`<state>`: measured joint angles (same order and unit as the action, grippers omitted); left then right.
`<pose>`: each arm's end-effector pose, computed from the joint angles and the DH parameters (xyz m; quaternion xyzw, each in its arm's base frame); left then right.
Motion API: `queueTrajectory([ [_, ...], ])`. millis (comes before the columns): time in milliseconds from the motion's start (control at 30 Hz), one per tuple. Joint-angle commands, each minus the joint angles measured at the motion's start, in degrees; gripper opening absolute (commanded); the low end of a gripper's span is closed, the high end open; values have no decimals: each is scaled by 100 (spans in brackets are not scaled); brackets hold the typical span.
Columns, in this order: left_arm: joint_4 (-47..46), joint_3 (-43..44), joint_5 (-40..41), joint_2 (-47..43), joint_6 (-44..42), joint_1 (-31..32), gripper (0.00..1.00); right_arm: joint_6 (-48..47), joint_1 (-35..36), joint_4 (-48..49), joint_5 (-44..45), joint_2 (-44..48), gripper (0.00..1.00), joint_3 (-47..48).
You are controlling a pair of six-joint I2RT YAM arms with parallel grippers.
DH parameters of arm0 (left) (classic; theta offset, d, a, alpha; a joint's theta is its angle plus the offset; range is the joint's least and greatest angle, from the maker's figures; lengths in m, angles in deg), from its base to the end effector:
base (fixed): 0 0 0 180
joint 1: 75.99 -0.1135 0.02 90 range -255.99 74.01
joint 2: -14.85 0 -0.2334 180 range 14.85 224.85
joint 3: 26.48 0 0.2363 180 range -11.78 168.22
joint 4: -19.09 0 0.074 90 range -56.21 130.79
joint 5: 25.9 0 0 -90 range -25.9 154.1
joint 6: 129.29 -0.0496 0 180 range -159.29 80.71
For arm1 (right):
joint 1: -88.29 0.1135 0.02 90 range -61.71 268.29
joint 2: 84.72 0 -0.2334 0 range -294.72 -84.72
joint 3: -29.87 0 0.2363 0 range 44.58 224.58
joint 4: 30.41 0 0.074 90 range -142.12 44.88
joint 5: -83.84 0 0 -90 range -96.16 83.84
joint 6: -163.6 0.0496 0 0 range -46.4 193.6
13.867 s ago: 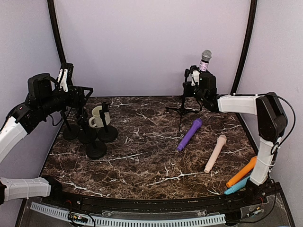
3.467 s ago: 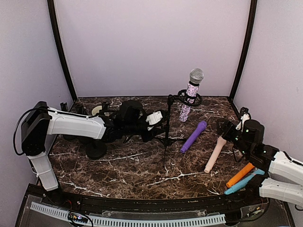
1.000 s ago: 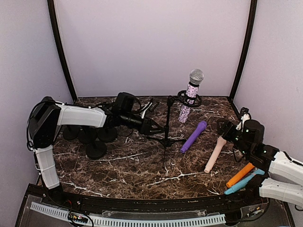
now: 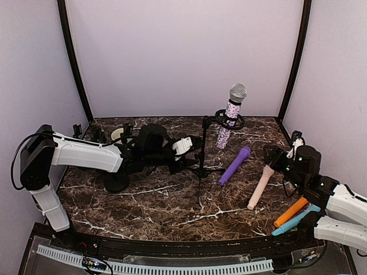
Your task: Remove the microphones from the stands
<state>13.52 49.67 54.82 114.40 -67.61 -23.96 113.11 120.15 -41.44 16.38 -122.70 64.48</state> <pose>0.2353 -0.3144 0.2122 0.5560 0.5847 -0.1846 0.5611 0.1697 0.0831 0.2134 0.1712 0.7652 0.2252 0.5783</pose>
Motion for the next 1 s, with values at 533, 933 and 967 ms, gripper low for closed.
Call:
queueTrajectory([
  [533, 41, 357, 292, 239, -407, 95, 30, 3, -30, 107, 75, -2, 78, 119],
  [933, 216, 315, 272, 226, -62, 116, 15, -1, -30, 76, 82, 17, 78, 128],
  [967, 238, 319, 240, 224, -17, 121, 14, 2, -30, 64, 83, 24, 78, 135],
])
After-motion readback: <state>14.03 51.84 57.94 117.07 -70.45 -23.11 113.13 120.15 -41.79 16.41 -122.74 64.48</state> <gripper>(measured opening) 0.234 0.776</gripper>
